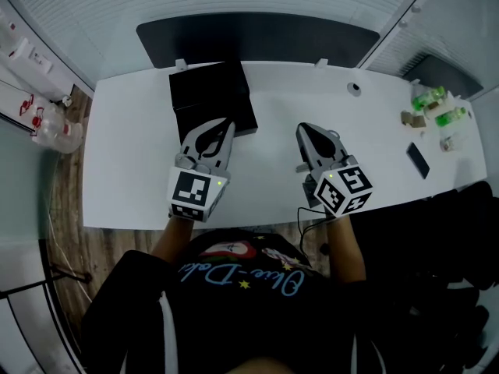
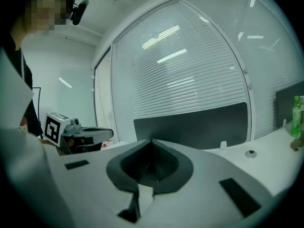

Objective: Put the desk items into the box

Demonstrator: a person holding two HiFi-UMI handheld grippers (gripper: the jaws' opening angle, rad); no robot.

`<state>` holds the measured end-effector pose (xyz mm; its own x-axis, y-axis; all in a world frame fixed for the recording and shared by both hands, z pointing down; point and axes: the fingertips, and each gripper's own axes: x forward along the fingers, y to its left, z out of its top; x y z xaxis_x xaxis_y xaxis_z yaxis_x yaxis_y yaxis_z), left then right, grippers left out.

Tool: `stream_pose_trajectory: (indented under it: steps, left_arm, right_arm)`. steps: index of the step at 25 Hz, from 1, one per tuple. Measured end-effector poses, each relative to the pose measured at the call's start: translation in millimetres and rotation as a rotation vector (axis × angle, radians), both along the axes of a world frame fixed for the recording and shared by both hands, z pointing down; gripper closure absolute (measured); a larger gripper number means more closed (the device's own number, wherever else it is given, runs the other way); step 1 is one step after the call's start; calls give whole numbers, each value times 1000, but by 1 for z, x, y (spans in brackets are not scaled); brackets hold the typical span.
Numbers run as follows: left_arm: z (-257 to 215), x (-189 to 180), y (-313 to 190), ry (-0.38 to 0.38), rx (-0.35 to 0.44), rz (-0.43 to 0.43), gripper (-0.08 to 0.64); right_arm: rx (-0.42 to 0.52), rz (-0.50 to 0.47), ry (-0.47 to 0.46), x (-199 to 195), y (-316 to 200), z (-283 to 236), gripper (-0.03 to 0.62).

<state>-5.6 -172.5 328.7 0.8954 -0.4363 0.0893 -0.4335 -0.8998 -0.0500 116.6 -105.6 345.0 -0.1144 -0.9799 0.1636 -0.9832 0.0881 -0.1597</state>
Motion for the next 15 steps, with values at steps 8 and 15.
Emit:
stream_pose_trajectory:
  steps: [8,15]
  left_arm:
    - [11,7,25,-10,5,84,552]
    - [16,15,46,-17,-3,133,552]
  right_arm:
    - [-14,61,38,1,38,2,584]
    - [-49,111,112,2,67,7,583]
